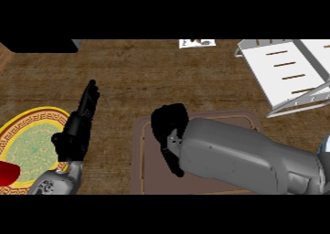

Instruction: Pick the sweet potato from the tray and place it in the tiered basket

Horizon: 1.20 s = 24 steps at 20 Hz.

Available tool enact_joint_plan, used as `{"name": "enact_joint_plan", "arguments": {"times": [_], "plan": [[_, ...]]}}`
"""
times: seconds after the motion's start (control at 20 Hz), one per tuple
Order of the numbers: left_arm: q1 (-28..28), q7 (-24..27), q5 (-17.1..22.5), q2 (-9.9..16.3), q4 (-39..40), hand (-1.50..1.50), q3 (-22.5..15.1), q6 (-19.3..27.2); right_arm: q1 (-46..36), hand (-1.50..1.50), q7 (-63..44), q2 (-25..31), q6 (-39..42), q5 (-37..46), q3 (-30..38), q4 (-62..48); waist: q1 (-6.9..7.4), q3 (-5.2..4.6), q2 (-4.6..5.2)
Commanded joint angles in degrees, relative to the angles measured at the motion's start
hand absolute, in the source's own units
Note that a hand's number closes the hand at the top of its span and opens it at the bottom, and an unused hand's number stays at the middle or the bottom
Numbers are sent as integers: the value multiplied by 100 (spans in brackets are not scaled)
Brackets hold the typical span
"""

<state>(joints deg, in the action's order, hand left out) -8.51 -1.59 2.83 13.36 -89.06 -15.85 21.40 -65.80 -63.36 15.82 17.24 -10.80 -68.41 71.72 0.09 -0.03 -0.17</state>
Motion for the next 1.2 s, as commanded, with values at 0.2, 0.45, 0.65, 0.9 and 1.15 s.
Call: {"name": "enact_joint_plan", "arguments": {"times": [0.2,0.45,0.65,0.9,1.15], "plan": [[-294,-74,-160,-127,286,0,143,23,257,-150,-491,-127,404,444,45,-355,-30,1,11],[-342,-51,-38,-128,313,0,268,-228,530,-150,-575,-421,372,685,186,-430,-19,0,9],[-311,-97,-300,-237,256,0,174,-78,616,-150,-298,-553,343,1021,392,-850,11,2,15],[-255,67,-187,-178,358,0,399,-248,1121,-150,-798,-689,279,1236,330,-182,-42,1,-3],[-297,140,-312,-383,471,0,330,-254,1172,-150,-593,-847,475,1530,747,-565,-19,1,10]]}}
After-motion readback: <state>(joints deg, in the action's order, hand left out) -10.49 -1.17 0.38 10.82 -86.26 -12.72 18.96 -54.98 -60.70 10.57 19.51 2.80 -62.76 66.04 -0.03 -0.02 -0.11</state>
